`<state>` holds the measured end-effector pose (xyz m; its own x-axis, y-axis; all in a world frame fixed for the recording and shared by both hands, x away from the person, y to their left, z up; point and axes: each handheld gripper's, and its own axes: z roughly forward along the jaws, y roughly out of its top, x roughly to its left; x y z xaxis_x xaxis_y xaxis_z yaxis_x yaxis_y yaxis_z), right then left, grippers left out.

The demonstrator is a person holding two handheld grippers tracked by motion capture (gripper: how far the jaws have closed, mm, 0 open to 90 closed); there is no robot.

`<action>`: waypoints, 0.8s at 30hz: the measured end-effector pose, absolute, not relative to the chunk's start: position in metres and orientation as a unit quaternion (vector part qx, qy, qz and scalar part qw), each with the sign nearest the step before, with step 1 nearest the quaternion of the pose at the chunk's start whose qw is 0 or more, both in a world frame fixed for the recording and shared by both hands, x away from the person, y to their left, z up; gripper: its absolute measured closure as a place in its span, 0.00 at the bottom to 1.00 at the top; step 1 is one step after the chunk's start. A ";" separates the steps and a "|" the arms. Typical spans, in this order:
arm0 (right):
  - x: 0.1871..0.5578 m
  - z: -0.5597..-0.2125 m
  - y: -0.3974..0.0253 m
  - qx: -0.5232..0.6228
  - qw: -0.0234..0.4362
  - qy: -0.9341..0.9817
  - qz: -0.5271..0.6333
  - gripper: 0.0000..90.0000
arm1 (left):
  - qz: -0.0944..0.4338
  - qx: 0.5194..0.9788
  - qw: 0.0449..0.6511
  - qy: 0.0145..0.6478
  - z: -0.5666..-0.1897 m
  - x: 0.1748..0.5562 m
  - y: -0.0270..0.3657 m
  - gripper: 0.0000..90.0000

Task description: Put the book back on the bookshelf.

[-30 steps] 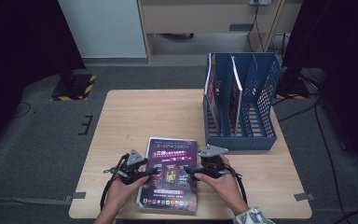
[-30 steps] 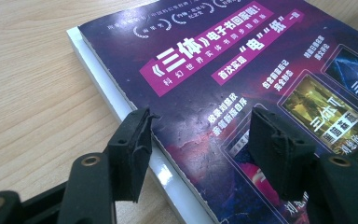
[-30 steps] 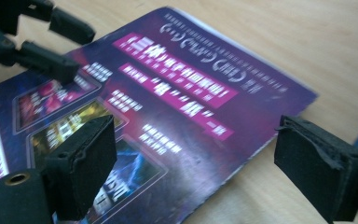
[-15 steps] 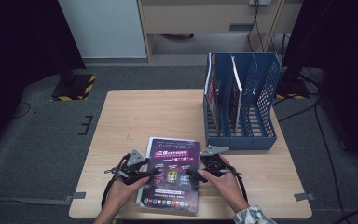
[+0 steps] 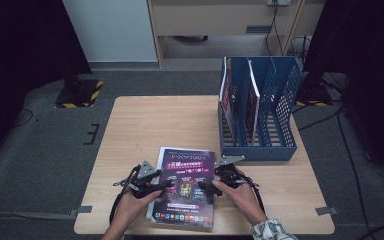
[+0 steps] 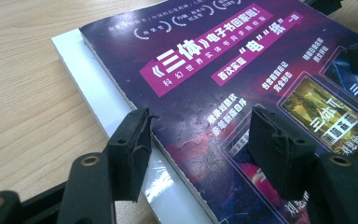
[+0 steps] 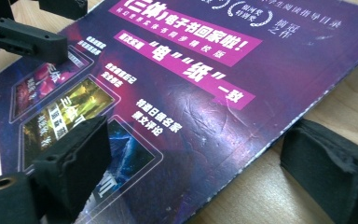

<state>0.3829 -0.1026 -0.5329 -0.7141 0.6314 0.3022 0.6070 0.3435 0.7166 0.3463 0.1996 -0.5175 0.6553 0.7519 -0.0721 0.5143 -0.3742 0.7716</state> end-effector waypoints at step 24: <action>0.394 -0.505 -0.056 0.360 0.013 0.799 0.481 0.16 | 0.150 0.808 0.414 0.392 -0.521 0.344 0.200 0.39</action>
